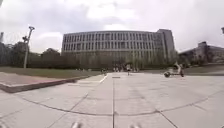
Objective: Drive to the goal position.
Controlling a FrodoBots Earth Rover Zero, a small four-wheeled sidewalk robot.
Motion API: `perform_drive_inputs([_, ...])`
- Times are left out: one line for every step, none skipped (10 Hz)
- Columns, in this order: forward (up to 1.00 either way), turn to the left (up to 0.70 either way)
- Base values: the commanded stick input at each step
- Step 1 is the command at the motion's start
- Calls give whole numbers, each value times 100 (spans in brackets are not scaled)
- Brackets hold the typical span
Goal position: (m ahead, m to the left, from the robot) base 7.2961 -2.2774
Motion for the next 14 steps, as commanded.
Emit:
perform_drive_inputs([70,0])
perform_drive_inputs([70,0])
perform_drive_inputs([70,0])
perform_drive_inputs([70,0])
perform_drive_inputs([70,-10])
perform_drive_inputs([70,-33])
perform_drive_inputs([70,-33])
perform_drive_inputs([70,-26])
perform_drive_inputs([70,-4])
perform_drive_inputs([70,0])
perform_drive_inputs([70,0])
perform_drive_inputs([70,0])
perform_drive_inputs([70,0])
perform_drive_inputs([70,0])
